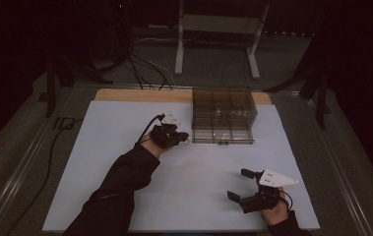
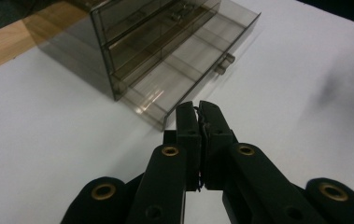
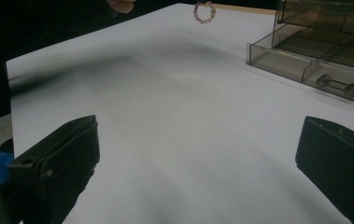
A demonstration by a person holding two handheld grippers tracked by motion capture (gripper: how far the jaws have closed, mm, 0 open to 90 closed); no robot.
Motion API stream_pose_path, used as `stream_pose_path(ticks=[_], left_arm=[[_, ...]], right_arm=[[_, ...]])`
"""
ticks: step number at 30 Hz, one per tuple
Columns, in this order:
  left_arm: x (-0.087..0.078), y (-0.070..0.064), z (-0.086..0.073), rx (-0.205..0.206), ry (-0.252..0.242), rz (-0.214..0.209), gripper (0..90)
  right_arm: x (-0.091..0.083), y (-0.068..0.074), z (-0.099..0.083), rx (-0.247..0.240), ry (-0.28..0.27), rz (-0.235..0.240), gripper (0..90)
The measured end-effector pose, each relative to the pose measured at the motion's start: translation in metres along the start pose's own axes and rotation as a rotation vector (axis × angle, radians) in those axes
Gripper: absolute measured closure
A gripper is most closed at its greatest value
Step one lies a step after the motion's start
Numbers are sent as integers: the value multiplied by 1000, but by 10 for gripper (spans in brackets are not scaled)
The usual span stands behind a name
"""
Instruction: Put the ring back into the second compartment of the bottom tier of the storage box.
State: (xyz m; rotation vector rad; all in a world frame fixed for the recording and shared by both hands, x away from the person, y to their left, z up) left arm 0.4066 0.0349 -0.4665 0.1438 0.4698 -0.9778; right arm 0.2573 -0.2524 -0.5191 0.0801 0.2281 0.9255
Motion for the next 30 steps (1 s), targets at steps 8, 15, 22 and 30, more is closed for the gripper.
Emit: stream_pose_path(ticks=[8, 15, 22, 30], left_arm=[[12, -5, 11, 12, -4, -10, 897], [23, -9, 19, 18, -5, -25, 897], [33, -11, 28, 2, -21, -42, 896], [48, -15, 34, -2, -27, -57, 897]], right_arm=[[-1, 0, 1, 0, -7, 0, 0], [-1, 0, 1, 1, -8, 2, 0], [-1, 0, 1, 1, -7, 4, 0], [-1, 1, 1, 3, -11, 6, 0]])
Point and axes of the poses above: each handheld gripper's, and its own axes: x roughly forward along the jaws, z roughly out of its top, y roughly to its left, the point moved 3 cm from there along x, roughly forward along the jaws, and after that the axes turned 13 degrees about -y, right-handed, at the moved point
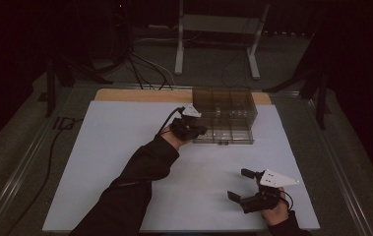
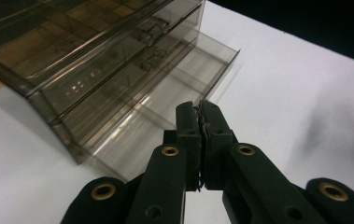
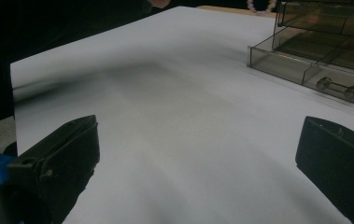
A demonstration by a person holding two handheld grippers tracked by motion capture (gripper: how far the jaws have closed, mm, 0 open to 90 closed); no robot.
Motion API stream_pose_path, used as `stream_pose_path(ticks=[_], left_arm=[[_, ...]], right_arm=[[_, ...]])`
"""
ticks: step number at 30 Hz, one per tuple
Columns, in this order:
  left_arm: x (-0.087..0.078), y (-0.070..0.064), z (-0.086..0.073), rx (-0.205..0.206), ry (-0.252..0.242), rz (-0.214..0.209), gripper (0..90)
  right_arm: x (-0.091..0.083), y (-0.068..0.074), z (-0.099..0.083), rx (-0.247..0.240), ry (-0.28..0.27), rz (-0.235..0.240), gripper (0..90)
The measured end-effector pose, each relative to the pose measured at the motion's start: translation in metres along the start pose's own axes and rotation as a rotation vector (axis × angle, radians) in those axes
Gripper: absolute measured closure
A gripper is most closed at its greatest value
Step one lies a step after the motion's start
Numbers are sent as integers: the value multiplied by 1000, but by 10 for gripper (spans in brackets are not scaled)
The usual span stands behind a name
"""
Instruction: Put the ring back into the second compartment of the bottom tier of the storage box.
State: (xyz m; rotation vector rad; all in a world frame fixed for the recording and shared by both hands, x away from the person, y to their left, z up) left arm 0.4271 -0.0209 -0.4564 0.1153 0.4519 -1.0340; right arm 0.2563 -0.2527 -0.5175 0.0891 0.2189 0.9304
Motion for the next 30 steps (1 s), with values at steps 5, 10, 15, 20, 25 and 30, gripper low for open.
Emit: stream_pose_path(ticks=[5, 10, 15, 20, 25, 30], left_arm=[[10, -2, 2, 0, 4, -6, 896], [20, -3, 3, -5, 7, -10, 896], [33, -6, 5, -14, -2, -17, 896], [43, -5, 5, -19, 4, -16, 895], [51, -5, 7, -27, -7, -10, 895], [60, -1, 8, -34, -2, 1, 895]], right_arm=[[0, 0, 1, -4, -2, 1, 0], [-1, 2, 1, -11, -2, 6, 0], [-1, 2, 2, -14, -3, 11, 0], [-2, 3, 3, -13, -9, 14, 0], [-2, 3, 3, -10, -12, 16, 0], [-2, 3, 4, -8, -15, 18, 0]])
Point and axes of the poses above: each handheld gripper's, and its own axes: x roughly forward along the jaws, z roughly out of its top, y roughly to its left, the point moved 3 cm from there along x, roughly forward along the jaws, and after that the axes turned 13 degrees about -y, right-handed, at the moved point
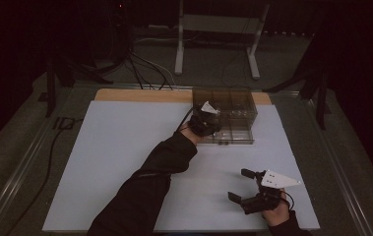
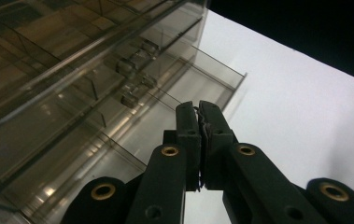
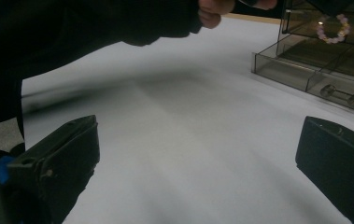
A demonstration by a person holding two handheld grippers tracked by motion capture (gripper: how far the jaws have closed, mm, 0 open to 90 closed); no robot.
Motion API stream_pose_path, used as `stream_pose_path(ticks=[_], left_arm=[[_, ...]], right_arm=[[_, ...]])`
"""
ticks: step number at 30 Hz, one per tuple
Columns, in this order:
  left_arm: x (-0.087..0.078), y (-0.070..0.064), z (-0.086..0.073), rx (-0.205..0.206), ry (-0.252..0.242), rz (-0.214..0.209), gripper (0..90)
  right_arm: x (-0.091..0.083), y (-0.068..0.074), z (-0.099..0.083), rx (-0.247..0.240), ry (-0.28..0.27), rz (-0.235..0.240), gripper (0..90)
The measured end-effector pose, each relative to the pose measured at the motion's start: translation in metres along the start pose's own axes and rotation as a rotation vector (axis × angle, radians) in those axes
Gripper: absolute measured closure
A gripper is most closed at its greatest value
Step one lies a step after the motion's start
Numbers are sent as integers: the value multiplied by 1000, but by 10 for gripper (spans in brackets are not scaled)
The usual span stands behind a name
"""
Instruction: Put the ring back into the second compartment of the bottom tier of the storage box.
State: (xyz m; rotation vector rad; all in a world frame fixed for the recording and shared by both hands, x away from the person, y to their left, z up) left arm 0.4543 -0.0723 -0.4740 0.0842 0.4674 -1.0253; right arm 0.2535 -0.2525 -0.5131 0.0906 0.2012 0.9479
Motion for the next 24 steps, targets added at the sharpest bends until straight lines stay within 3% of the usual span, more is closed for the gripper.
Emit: stream_pose_path(ticks=[3, 6, 14, 19, 21, 22, 24], left_arm=[[4, 1, 1, 7, -7, 17, 895], [8, 3, 2, -21, -22, 19, 895], [22, 6, 1, -6, -7, 73, 894], [25, 5, 2, -40, -16, 49, 893], [26, 5, 2, -34, -13, 58, 874], [26, 4, 2, -35, -21, 55, 801], [25, 3, 3, -24, -22, 62, 749]], right_arm=[[0, 0, 0, 1, 0, 0, 0], [-2, 0, 1, 6, -10, -2, 0], [-3, 0, 1, 6, -11, 0, 0], [-3, 0, 2, 7, -9, 1, 0], [-3, 0, 1, 8, -9, 2, 0], [-3, 0, 2, 8, -10, 2, 0], [-3, 1, 2, 8, -9, 3, 0]])
Point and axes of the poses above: each handheld gripper's, and its own axes: x roughly forward along the jaws, z roughly out of its top, y roughly to its left, the point moved 3 cm from there along x, roughly forward along the jaws, and after that the axes turned 13 degrees about -y, right-handed, at the moved point
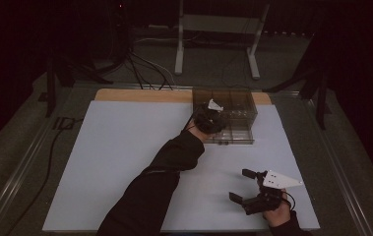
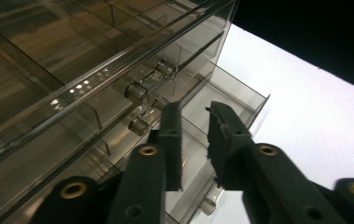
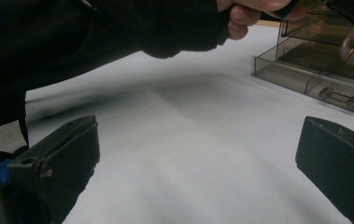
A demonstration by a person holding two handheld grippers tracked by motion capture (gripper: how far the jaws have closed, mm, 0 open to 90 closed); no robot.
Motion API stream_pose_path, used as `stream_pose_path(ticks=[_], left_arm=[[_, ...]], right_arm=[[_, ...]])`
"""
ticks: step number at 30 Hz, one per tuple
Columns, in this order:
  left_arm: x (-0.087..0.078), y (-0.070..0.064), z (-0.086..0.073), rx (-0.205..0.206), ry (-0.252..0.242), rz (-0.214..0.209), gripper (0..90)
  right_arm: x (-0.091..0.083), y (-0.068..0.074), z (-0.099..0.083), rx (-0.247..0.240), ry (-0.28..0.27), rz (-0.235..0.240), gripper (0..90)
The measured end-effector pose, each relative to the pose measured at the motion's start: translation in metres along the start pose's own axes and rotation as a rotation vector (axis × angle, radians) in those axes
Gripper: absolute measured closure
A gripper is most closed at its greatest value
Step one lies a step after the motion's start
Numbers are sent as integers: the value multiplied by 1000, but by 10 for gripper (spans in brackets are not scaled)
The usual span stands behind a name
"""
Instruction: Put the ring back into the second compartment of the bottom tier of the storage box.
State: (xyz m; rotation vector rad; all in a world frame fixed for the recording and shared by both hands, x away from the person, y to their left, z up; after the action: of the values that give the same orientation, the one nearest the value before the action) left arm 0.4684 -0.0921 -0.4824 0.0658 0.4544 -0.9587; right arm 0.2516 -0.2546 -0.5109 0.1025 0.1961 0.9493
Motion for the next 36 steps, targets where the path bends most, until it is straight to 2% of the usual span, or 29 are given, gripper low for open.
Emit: stream_pose_path(ticks=[3, 7, 20, 22, 29, 33, 36], left_arm=[[-2, -4, 1, 8, 4, 5, 604], [-9, -9, 4, -3, 6, -3, 533], [-41, -2, 5, -18, 21, -6, 466], [-45, -1, 5, -21, 29, 3, 389], [-57, 2, 7, -28, 36, 12, 279], [-61, 3, 8, -39, 40, 39, 198], [-64, 4, 8, -41, 48, 44, 161]], right_arm=[[0, 0, 0, -2, 1, -1, 0], [0, -1, -1, -1, 1, -2, 0], [-2, -4, -4, 9, 2, -13, 0], [-1, -5, -4, 8, -3, -16, 0], [-4, -7, -5, 4, -3, -37, 0], [-6, -7, -3, 7, -13, -37, 0], [-5, -7, -4, 3, -4, -37, 0]])
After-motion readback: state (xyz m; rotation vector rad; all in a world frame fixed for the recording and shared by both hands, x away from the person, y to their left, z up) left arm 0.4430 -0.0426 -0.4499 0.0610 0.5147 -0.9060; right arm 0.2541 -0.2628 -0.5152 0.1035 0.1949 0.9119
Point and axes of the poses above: each handheld gripper's, and its own axes: x roughly forward along the jaws, z roughly out of its top, y roughly to its left, the point moved 3 cm from there along x, roughly forward along the jaws, and after that the axes turned 13 degrees about -y, right-handed, at the moved point
